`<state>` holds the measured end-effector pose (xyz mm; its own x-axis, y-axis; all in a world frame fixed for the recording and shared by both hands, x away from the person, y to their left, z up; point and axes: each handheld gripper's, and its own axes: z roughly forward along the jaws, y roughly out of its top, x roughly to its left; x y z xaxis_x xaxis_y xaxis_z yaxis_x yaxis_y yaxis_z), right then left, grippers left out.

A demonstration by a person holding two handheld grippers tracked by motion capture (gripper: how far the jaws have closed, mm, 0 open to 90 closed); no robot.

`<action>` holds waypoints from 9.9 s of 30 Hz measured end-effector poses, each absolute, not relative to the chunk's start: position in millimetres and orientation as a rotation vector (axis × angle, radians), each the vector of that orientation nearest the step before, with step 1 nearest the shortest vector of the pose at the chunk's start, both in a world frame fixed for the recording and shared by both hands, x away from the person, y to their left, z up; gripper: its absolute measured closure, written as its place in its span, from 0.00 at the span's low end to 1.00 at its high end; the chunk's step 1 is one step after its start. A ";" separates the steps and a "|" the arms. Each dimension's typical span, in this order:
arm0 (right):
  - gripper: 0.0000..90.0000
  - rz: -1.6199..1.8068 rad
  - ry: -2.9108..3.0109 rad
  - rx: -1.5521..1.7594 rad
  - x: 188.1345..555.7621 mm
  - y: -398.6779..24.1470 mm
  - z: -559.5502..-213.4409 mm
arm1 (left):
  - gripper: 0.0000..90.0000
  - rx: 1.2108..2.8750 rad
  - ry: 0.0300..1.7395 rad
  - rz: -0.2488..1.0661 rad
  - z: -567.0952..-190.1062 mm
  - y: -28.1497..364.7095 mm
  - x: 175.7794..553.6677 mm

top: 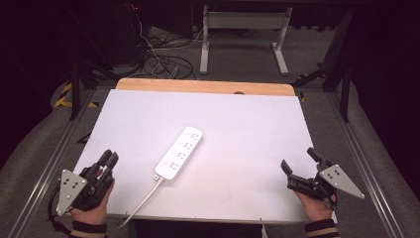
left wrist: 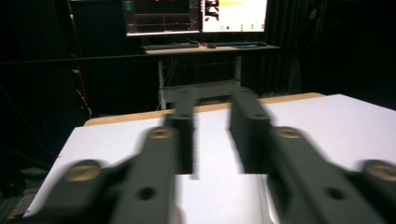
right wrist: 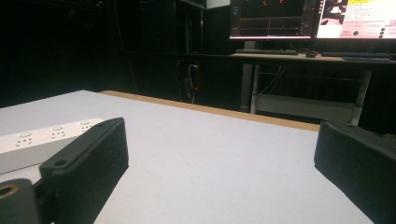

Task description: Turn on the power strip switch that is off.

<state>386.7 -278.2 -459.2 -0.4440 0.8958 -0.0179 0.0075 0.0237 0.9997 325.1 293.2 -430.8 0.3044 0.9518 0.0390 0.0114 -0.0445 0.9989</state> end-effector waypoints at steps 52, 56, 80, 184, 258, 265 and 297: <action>0.04 1.502 1.610 0.950 388.0 -275.9 -460.7 | 1.00 2.429 1.178 0.488 -417.5 177.0 453.3; 0.04 1.502 1.613 0.951 387.9 -275.9 -460.7 | 1.00 2.422 1.193 0.436 -424.8 178.5 455.7; 0.04 1.501 1.618 0.950 387.3 -275.4 -461.2 | 1.00 2.410 1.198 0.454 -439.0 177.8 453.6; 0.05 1.508 1.624 0.947 387.0 -274.1 -461.6 | 1.00 2.413 1.203 0.453 -441.6 178.0 455.8; 0.05 1.517 1.609 0.949 388.3 -273.9 -460.5 | 0.06 1.140 0.979 1.430 -433.7 259.3 336.6; 0.05 1.517 1.611 0.948 388.3 -273.9 -460.5 | 0.01 1.129 0.974 1.434 -436.6 260.2 339.0; 0.06 1.527 1.607 0.949 387.5 -274.6 -460.0 | 0.01 1.129 1.047 1.400 -439.1 269.0 341.3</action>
<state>387.5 -274.6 -460.0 -0.4751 0.8799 -0.0095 0.0355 0.0300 0.9989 341.3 269.0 -439.1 -0.0506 0.9933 0.1043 -0.1807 -0.1118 0.9772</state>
